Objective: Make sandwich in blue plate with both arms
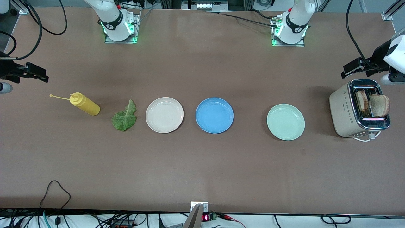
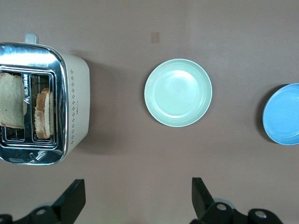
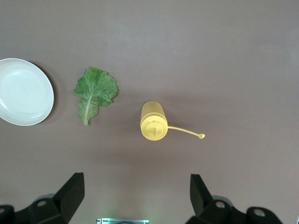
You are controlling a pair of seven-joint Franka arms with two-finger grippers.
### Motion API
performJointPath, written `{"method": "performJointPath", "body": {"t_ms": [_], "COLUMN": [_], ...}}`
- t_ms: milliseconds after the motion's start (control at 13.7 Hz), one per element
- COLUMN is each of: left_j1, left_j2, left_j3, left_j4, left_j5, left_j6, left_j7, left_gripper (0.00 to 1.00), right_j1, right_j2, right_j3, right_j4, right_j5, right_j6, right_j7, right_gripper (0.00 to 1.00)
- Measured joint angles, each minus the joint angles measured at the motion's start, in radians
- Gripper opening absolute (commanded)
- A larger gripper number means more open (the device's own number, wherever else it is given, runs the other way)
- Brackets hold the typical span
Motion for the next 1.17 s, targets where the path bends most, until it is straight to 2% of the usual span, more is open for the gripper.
{"method": "performJointPath", "body": {"t_ms": [219,438,583,875,1167], "left_j1": [0.0,0.009,0.053,0.188,0.238], "left_j2": [0.0,0.014,0.062,0.199,0.293], "left_j3": [-0.001,0.0,0.001,0.005,0.005], "left_j4": [-0.011,-0.033,-0.041,-0.044,-0.044], "left_j5": [0.004,0.101,0.123,0.125,0.125], "left_j6": [0.002,0.011,0.037,0.122,0.161], "left_j7": [0.0,0.034,0.068,0.265,0.315], "left_gripper": [1.0,1.0,1.0,1.0,0.98], "right_j1": [0.001,-0.002,-0.005,-0.006,-0.001], "right_j2": [0.0,0.005,0.014,0.037,0.083], "right_j3": [0.0,-0.003,-0.008,-0.01,-0.007], "right_j4": [0.0,0.0,-0.001,-0.005,-0.011], "right_j5": [0.0,0.002,0.003,0.003,0.002], "right_j6": [0.0,0.0,0.0,0.0,-0.003], "right_j7": [0.0,0.001,0.001,0.001,-0.001], "right_gripper": [1.0,1.0,1.0,1.0,1.0]}}
